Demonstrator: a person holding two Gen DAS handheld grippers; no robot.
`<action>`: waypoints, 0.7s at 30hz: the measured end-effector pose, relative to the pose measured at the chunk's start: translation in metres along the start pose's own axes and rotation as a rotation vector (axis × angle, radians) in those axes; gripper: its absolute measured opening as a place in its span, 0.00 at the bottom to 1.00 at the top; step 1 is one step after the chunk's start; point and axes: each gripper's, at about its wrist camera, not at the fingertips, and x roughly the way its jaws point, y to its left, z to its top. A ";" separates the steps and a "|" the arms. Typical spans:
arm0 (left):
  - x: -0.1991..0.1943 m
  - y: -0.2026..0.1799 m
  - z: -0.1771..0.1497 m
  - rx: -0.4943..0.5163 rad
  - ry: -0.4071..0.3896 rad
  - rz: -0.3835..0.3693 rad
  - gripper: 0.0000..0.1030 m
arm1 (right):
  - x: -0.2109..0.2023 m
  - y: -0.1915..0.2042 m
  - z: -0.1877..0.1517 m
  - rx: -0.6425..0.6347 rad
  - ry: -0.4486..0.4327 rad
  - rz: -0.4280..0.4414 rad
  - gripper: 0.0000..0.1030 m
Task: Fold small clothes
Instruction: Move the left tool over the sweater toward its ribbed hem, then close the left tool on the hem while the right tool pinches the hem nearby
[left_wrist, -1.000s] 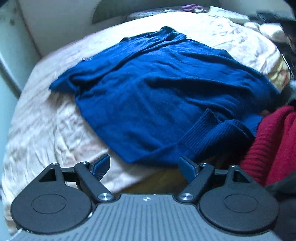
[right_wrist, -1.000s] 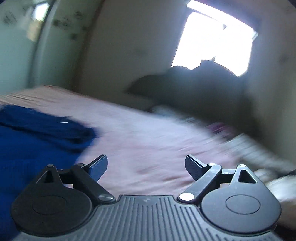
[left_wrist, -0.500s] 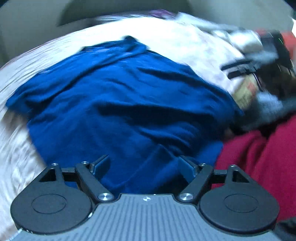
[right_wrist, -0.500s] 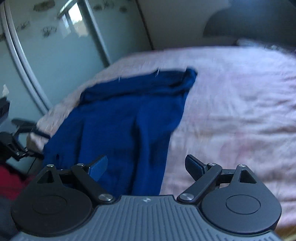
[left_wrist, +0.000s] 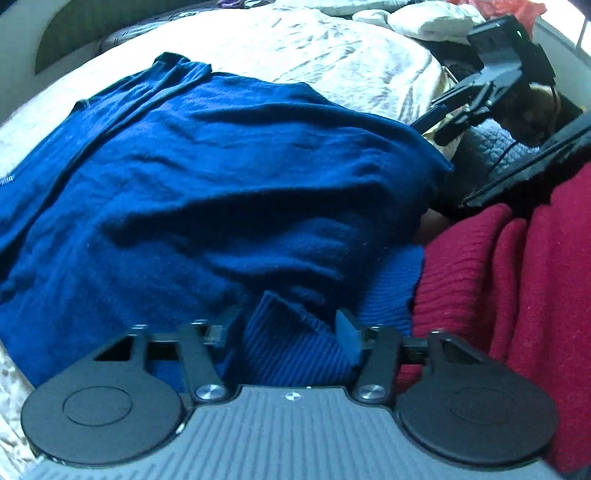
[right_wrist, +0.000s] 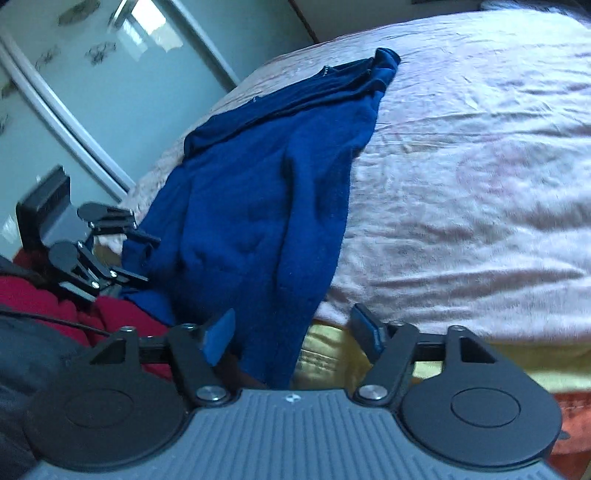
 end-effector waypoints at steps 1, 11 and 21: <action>-0.002 -0.002 0.000 0.006 0.001 0.008 0.37 | -0.001 0.000 0.001 0.003 0.003 0.003 0.53; -0.014 -0.009 -0.002 -0.046 -0.023 0.067 0.10 | 0.007 0.011 -0.006 -0.040 0.033 0.034 0.43; -0.041 0.004 -0.005 -0.207 -0.121 0.097 0.08 | 0.011 0.026 -0.005 -0.094 0.017 -0.032 0.06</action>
